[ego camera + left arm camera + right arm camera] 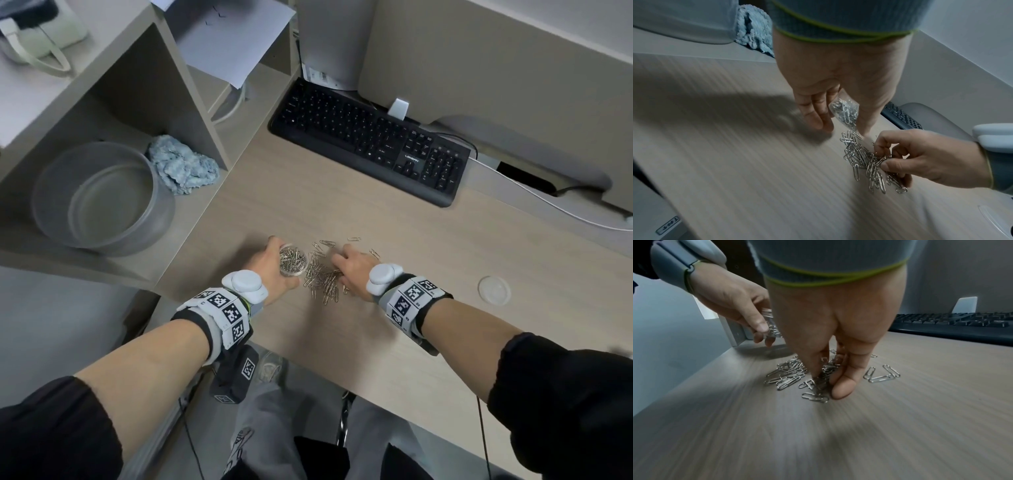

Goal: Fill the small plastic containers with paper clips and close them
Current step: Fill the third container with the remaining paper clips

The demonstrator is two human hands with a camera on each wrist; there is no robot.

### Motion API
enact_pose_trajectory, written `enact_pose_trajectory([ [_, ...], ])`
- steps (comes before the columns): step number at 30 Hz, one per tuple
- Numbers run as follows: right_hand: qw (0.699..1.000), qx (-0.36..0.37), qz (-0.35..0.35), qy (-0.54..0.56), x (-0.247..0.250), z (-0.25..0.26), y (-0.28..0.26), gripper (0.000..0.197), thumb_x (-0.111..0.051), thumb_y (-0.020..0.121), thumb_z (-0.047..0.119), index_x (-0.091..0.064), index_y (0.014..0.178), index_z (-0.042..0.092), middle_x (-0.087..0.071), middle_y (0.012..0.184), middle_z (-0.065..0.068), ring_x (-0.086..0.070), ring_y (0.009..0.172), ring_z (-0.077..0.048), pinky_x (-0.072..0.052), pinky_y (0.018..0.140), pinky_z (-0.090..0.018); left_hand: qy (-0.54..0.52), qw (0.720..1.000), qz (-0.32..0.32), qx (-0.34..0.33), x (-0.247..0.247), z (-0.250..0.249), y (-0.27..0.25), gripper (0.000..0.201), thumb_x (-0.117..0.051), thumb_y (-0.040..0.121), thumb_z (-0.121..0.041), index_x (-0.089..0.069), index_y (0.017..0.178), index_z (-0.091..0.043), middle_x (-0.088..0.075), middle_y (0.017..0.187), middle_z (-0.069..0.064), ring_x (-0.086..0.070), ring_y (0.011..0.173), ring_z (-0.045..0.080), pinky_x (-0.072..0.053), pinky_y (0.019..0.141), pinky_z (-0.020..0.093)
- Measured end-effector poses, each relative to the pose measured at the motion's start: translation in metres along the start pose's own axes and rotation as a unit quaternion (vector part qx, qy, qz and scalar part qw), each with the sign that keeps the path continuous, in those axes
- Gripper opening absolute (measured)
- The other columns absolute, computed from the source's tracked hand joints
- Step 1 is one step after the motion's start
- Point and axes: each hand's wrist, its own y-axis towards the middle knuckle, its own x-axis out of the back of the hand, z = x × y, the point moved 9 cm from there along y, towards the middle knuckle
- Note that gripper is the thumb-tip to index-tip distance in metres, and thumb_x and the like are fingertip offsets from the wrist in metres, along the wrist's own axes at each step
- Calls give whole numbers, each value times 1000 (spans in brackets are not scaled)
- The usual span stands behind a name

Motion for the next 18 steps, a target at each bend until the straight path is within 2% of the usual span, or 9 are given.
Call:
enact_pose_trajectory([
  [3, 999, -6, 14, 44, -5, -4, -1, 63, -50, 87, -2, -40, 143, 25, -46, 136, -9, -60, 106, -35, -51, 88, -38, 5, 1000, 1, -8, -3, -7, 1, 65, -81, 71, -34, -43, 121, -20, -66, 101, 1, -63, 88, 26, -53, 77, 35],
  [4, 998, -8, 15, 53, -6, -4, -1, 62, -49, 86, -2, -42, 141, 26, -50, 132, -10, -60, 106, -35, -51, 87, -38, 6, 1000, 0, -9, -3, -7, 1, 65, -82, 71, -34, -43, 121, -20, -65, 101, 1, -63, 88, 26, -52, 76, 35],
  [7, 996, -52, 12, 73, 1, -16, -5, 30, -47, 93, 9, -52, 123, 9, -60, 119, -16, -62, 102, -36, -45, 75, -32, 15, 1000, 3, -11, -8, -11, 1, 64, -82, 70, -34, -43, 119, -21, -66, 102, 2, -63, 88, 27, -53, 76, 36],
  [8, 993, -77, 7, 93, 5, -21, -8, 24, -48, 96, 15, -54, 117, 7, -62, 114, -17, -65, 95, -36, -46, 70, -31, 17, 1000, 4, -14, -9, -12, 1, 64, -82, 70, -34, -43, 119, -20, -66, 103, 3, -63, 89, 27, -53, 77, 37],
  [10, 977, -127, -10, 171, 10, -34, -16, 12, -49, 96, 18, -53, 102, 9, -65, 95, -17, -69, 66, -31, -54, 54, -33, 18, 1000, 4, -20, -13, -18, 0, 63, -82, 70, -33, -43, 118, -19, -66, 104, 4, -63, 91, 29, -53, 78, 38],
  [12, 937, -174, -39, 302, 14, -43, -23, 3, -51, 93, 7, -51, 92, 10, -64, 71, -13, -63, 41, -18, -51, 38, -29, 21, 999, 3, -24, -16, -22, 0, 65, -83, 70, -34, -43, 119, -18, -66, 104, 5, -63, 91, 29, -53, 78, 39],
  [13, 915, -181, -56, 356, 21, -45, -26, 8, -52, 92, 3, -51, 89, 10, -63, 64, -10, -60, 37, -15, -49, 36, -26, 25, 999, 4, -27, -18, -26, 1, 66, -83, 70, -34, -43, 119, -18, -66, 105, 5, -63, 91, 29, -52, 78, 39],
  [15, 896, -155, -77, 409, 38, -37, -29, 14, -54, 91, 1, -50, 85, 13, -62, 60, -9, -60, 39, -19, -48, 36, -26, 29, 999, 9, -33, -22, -33, 2, 67, -84, 70, -34, -43, 122, -18, -66, 106, 5, -62, 92, 29, -51, 77, 36],
  [18, 889, -109, -84, 436, 61, -17, -28, 16, -56, 92, 5, -49, 84, 16, -61, 64, -14, -63, 48, -33, -49, 37, -30, 26, 998, 8, -52, -26, -48, 1, 67, -83, 70, -31, -43, 123, -18, -65, 107, 4, -62, 93, 28, -49, 74, 34],
])
